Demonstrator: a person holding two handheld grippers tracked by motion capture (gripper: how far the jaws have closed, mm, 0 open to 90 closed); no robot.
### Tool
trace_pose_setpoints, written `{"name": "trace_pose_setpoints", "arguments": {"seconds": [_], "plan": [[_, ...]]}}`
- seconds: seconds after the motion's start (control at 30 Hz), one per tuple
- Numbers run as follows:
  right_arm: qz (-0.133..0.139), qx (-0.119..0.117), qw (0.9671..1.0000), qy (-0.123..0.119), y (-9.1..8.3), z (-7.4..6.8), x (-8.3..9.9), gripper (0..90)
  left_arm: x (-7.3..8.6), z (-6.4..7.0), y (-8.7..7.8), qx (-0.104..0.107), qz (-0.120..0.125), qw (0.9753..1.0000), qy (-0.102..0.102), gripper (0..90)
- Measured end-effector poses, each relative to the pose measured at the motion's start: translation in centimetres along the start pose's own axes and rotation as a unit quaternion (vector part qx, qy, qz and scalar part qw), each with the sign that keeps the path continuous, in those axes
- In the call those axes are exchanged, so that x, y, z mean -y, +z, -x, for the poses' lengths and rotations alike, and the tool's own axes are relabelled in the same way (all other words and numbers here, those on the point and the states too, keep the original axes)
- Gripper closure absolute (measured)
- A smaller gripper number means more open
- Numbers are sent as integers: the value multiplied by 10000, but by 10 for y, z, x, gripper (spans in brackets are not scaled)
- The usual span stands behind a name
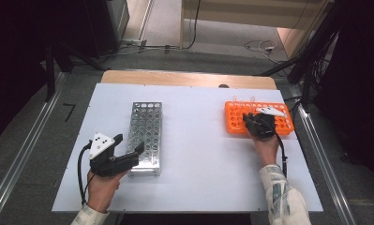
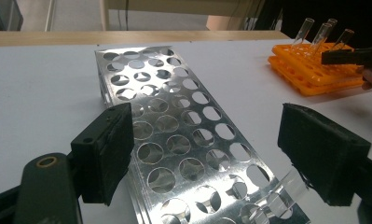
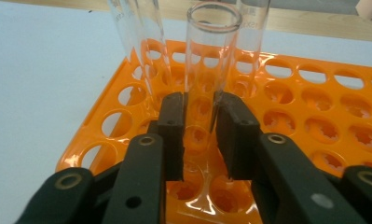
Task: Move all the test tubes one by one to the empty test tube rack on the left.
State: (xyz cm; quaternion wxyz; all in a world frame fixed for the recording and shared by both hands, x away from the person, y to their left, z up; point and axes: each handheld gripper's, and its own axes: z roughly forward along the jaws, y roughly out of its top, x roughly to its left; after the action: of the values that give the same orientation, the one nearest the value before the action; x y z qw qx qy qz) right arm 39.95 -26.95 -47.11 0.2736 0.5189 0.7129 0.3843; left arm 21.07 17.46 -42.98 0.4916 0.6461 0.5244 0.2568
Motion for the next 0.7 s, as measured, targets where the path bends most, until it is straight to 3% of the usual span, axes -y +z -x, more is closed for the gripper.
{"name": "trace_pose_setpoints", "arguments": {"seconds": [0.27, 0.7], "plan": [[50, -8, 10000, -69, -3, -2, -6, 726, 0, -1, 0, 5, -6, 10000, -3, 183], [373, -71, 9991, -192, -34, -5, -29, 728, -1, 2, -1, 27, -23, 10000, 39, 183]]}}
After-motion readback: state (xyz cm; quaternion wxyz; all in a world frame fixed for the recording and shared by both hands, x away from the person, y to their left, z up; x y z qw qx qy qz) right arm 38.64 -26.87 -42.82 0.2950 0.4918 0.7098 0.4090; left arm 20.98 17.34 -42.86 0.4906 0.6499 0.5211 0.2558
